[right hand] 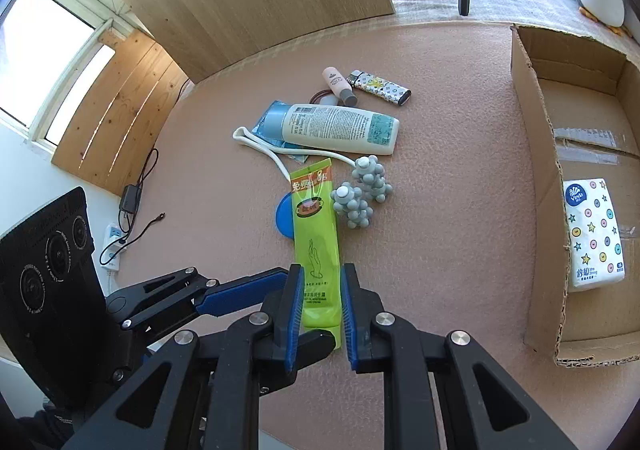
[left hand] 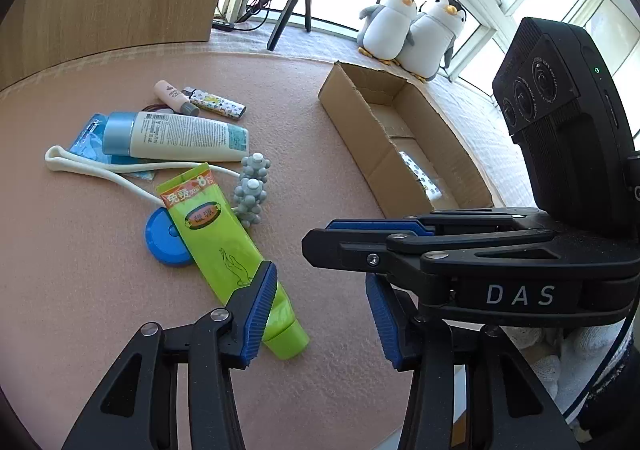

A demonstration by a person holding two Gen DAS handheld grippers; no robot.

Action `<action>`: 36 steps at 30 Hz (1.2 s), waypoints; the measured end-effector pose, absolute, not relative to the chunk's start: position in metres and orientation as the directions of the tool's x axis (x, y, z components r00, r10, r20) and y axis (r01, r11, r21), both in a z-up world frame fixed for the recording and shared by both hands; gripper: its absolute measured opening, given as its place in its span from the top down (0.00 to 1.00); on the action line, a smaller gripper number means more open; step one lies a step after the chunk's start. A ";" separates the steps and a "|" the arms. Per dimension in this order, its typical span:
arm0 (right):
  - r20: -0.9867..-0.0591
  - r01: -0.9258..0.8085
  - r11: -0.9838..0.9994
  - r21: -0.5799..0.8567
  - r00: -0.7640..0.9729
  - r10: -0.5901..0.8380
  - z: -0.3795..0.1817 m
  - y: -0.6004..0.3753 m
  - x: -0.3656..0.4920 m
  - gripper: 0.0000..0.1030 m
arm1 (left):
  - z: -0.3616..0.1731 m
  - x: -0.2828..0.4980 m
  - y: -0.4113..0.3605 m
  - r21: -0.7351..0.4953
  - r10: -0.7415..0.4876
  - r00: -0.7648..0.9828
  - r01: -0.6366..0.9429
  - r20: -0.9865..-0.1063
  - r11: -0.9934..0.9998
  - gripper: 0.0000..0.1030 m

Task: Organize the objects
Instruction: 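Carry the green tube into the box beside the tissue pack and release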

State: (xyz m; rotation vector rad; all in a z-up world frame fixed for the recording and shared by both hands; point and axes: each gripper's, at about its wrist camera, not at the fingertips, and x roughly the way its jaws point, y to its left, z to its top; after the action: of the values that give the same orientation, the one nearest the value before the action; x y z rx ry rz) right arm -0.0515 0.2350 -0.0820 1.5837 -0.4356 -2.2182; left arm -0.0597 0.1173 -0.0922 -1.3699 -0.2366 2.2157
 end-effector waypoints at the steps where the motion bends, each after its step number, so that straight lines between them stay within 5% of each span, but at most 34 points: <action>1: -0.832 0.120 -0.880 0.459 -0.290 -0.473 -0.084 0.238 -0.051 0.83 | -0.096 -0.058 0.114 -0.403 0.504 -0.347 -0.326 -0.791 -0.855 0.43; 2: -0.836 0.111 -0.884 0.455 -0.289 -0.466 -0.087 0.241 -0.050 0.81 | -0.101 -0.055 0.108 -0.397 0.490 -0.344 -0.309 -0.801 -0.864 0.37; 4: -0.839 0.091 -0.884 0.458 -0.285 -0.464 -0.093 0.246 -0.050 0.59 | -0.113 -0.054 0.097 -0.395 0.471 -0.333 -0.271 -0.817 -0.877 0.35; 6: -0.832 0.080 -0.876 0.475 -0.285 -0.477 -0.098 0.249 -0.052 0.53 | -0.124 -0.053 0.086 -0.400 0.456 -0.327 -0.225 -0.828 -0.888 0.35; 21: -0.857 0.118 -0.868 0.481 -0.142 -0.495 -0.138 0.213 -0.073 0.54 | -0.152 -0.064 0.083 -0.484 0.512 -0.304 -0.166 -0.804 -0.859 0.36; 23: -0.861 0.120 -0.870 0.479 -0.129 -0.492 -0.142 0.210 -0.073 0.58 | -0.153 -0.064 0.085 -0.481 0.510 -0.307 -0.168 -0.804 -0.860 0.36; 26: -0.861 0.133 -0.865 0.484 -0.107 -0.498 -0.146 0.205 -0.072 0.76 | -0.154 -0.065 0.090 -0.472 0.505 -0.304 -0.179 -0.808 -0.863 0.40; 36: -0.846 0.140 -0.861 0.490 -0.160 -0.508 -0.134 0.211 -0.065 0.80 | -0.141 -0.060 0.095 -0.413 0.461 -0.343 -0.206 -0.818 -0.887 0.49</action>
State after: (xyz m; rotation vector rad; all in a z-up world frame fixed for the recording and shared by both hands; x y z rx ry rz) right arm -0.0652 0.2110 -0.1336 1.6920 -0.4177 -2.0680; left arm -0.0596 0.0948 -0.1407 -1.4907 -0.3320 2.2602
